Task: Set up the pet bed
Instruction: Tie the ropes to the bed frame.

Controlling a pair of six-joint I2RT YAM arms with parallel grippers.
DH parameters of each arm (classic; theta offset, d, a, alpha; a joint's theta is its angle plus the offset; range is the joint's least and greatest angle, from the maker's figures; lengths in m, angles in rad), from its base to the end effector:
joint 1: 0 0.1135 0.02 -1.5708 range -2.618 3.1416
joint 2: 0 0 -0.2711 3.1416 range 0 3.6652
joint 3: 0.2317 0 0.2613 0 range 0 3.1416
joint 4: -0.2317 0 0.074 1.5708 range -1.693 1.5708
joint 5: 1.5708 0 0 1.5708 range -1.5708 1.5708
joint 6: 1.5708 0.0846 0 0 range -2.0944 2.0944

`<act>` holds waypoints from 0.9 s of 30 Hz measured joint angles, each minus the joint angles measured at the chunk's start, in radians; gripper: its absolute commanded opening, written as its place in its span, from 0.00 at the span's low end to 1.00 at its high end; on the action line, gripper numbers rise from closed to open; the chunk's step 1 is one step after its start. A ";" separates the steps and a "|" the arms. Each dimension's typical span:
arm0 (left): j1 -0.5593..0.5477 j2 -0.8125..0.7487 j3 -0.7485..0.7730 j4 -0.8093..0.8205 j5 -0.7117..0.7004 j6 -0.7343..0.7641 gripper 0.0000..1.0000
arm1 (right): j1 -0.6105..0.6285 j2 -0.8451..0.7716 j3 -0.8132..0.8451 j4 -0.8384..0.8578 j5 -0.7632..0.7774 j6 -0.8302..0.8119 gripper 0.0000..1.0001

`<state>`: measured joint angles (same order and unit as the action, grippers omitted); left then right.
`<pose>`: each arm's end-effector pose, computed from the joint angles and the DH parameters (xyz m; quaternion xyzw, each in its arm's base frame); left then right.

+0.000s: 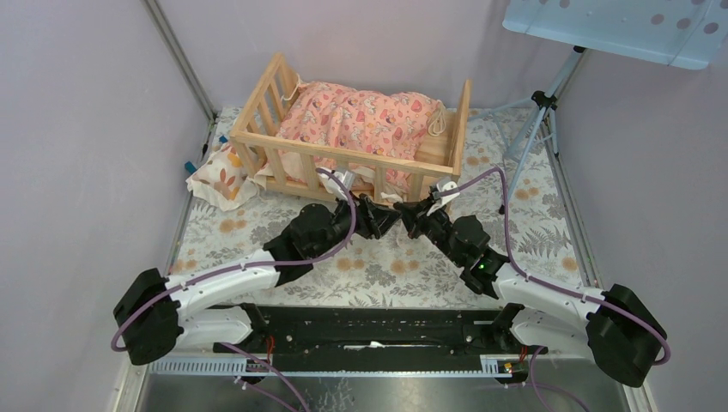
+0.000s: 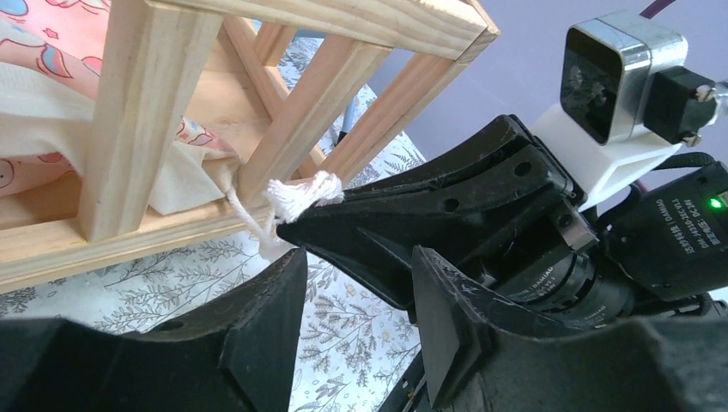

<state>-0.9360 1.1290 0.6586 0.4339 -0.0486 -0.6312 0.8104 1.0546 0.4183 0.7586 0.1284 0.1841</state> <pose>0.1909 -0.2523 0.2910 0.0926 0.7139 -0.4774 0.5039 0.2030 0.1977 0.2657 -0.1580 0.6439 0.3192 0.6772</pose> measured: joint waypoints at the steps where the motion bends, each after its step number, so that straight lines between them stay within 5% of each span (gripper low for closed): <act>1: 0.000 0.011 0.000 0.010 0.001 -0.003 0.51 | 0.000 0.000 0.000 -0.003 0.000 0.002 0.00; 27: 0.000 0.086 0.003 0.093 -0.053 -0.029 0.43 | -0.005 -0.033 -0.036 -0.008 -0.099 -0.002 0.00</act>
<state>-0.9360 1.2152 0.6613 0.5274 -0.1017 -0.6605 0.8059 1.0218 0.3820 0.7502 0.0296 0.1825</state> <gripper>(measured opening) 0.435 0.024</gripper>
